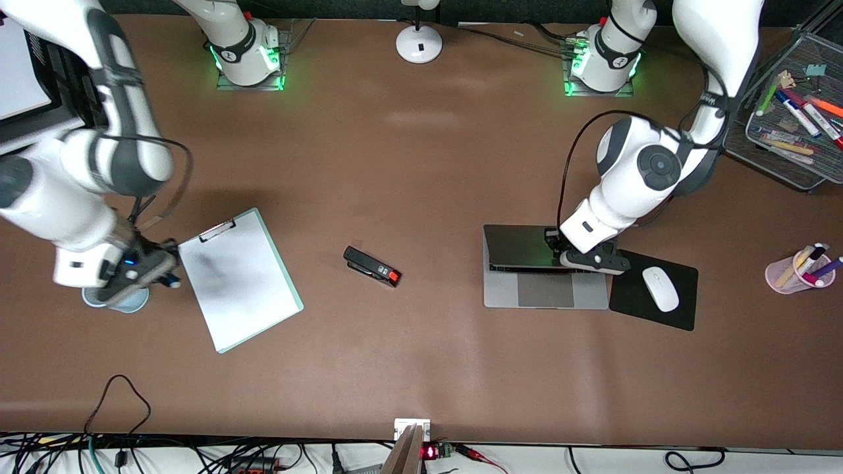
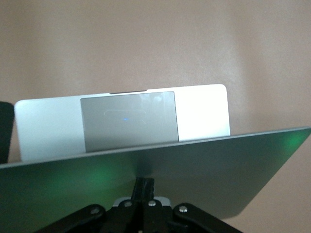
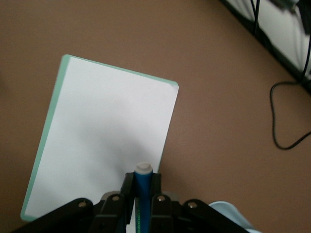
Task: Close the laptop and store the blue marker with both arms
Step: 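Carry the marker to the pen cup while the left gripper pushes the lid down, then drop the marker into the pen cup while the left gripper presses the lid shut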
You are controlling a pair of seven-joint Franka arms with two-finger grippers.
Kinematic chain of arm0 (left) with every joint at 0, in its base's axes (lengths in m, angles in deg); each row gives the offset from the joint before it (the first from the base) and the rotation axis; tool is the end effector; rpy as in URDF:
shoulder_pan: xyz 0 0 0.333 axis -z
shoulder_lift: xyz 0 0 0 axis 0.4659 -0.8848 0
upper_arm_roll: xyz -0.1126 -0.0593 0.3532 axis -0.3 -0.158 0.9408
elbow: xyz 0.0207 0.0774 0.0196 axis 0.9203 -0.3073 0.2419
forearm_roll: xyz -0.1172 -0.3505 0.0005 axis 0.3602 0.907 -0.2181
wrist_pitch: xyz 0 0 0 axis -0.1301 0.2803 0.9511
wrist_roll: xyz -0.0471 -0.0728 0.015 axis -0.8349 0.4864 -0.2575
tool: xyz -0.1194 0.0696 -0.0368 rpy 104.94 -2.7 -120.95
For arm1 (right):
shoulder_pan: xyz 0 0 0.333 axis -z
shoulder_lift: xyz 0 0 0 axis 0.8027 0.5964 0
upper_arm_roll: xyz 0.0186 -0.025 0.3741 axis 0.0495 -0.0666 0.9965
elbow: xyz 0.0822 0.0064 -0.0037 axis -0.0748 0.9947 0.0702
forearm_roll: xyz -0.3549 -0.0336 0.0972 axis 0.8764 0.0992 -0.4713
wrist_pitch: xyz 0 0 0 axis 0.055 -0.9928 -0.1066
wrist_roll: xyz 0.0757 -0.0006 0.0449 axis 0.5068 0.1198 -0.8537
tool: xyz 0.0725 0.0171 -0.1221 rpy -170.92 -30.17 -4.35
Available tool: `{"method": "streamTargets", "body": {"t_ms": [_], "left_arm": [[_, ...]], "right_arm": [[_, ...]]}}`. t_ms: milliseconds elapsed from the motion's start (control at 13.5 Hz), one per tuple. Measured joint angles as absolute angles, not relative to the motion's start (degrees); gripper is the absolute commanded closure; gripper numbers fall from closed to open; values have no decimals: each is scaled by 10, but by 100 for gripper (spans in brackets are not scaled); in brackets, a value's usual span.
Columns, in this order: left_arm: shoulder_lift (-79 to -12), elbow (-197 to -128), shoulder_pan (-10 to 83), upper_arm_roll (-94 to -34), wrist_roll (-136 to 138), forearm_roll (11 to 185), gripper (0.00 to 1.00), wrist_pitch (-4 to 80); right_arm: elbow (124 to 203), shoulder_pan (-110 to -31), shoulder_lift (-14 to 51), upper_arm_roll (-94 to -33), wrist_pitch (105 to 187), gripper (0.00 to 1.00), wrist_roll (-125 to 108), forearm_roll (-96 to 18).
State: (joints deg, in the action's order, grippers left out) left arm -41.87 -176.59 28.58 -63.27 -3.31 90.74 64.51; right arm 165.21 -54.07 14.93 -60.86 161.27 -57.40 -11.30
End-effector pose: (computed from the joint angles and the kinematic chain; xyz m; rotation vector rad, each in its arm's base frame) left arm 0.6044 -0.1898 0.3293 2.9657 -0.1180 0.1570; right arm 0.6677 -0.0163 0.4215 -2.8562 -1.2327 -0.3181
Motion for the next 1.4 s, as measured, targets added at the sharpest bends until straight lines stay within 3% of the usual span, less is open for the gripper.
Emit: {"method": "streamTargets", "body": {"t_ms": [369, 738, 1034, 1403], "left_arm": [[-480, -1713, 284, -624, -33, 907, 100, 661], [-538, -1657, 284, -620, -33, 907, 100, 662], [-585, -1641, 285, -616, -33, 907, 100, 702], [-609, -1634, 286, -615, -33, 907, 100, 713]], "right_arm": [[1597, -446, 152, -612, 1533, 100, -875, -301], [1581, -347, 222, -614, 1471, 100, -1104, -492], [1504, -309, 303, -613, 1420, 100, -1163, -542], [1483, -298, 344, -612, 1405, 100, -1198, -591]]}}
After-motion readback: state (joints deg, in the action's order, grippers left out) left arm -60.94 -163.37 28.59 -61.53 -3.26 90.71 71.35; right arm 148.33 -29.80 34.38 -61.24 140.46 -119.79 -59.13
